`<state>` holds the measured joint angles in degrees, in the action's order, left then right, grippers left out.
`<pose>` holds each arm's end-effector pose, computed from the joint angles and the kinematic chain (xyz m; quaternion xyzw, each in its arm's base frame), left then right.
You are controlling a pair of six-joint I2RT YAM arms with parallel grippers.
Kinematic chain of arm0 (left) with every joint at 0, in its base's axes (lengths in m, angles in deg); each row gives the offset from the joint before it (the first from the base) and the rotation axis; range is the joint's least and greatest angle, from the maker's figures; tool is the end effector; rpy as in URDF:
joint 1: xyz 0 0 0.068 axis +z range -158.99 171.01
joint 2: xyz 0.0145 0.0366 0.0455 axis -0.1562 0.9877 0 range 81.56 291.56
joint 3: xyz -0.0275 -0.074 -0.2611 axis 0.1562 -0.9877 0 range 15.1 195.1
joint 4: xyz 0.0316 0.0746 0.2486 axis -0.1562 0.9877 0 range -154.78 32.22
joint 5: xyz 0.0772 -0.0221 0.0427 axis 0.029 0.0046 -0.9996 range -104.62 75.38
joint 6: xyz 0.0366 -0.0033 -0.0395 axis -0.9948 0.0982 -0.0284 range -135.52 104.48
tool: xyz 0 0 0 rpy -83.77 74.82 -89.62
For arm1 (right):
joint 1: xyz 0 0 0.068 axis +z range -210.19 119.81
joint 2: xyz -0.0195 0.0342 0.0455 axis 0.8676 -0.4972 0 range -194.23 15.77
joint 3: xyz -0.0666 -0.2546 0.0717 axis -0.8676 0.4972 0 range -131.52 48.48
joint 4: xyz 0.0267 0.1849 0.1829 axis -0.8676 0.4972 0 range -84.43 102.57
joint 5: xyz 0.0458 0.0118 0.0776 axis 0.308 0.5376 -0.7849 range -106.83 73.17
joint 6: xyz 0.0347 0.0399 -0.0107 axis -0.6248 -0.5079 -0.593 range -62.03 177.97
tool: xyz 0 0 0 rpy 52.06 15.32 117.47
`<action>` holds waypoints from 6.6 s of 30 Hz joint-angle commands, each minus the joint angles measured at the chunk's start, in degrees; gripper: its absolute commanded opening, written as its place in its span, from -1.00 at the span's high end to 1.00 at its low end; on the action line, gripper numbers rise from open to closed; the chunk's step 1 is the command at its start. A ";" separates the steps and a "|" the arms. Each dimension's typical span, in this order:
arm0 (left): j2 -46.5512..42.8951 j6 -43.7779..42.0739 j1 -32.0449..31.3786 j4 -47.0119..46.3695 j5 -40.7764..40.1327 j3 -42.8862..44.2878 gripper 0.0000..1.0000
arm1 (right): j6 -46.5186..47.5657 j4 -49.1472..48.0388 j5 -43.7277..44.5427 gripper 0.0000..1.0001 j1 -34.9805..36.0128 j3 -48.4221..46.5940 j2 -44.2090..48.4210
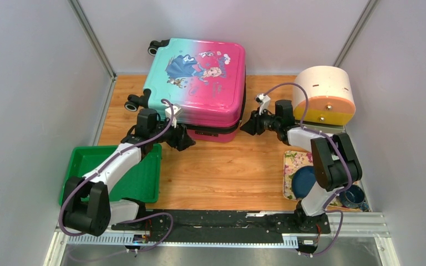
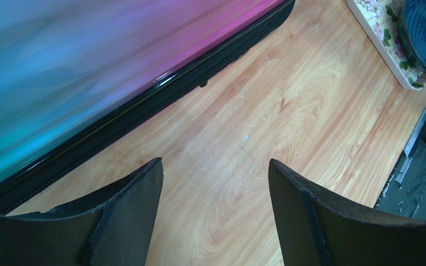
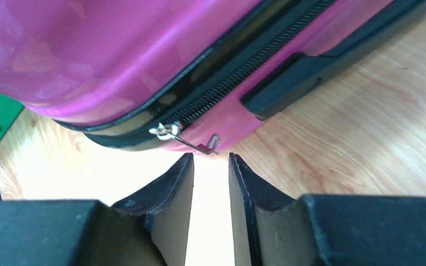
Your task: Open, take out, and arrange the luggage
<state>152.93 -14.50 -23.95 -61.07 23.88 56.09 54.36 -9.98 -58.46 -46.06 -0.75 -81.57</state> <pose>0.2472 -0.0891 0.2344 0.2546 0.8090 -0.3499 0.3978 0.3304 0.1076 0.1788 -0.2452 0.8006 0.3771 0.3958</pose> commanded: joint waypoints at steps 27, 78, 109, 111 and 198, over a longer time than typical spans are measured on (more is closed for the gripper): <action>-6.77 -1.37 10.03 7.37 9.75 0.40 -0.62 | 10.83 -8.09 -16.56 0.15 -2.18 -4.47 -4.79; 9.40 -20.53 21.47 13.17 -2.30 12.54 0.05 | -5.79 10.62 25.54 1.00 14.00 -5.60 11.48; 12.39 -61.24 20.41 58.22 9.58 36.63 -0.72 | 5.29 23.99 18.08 1.00 1.43 -2.01 15.07; 10.55 -58.51 20.50 52.48 7.47 32.41 -0.73 | 5.46 24.42 17.46 1.00 1.43 -2.10 14.99; 0.61 -22.09 5.17 35.05 11.07 29.12 -0.73 | -9.65 12.47 27.03 1.00 16.46 11.70 29.22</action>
<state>156.51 -27.71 -27.75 -34.67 30.31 78.69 43.76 3.20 -30.37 -29.34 10.40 -54.88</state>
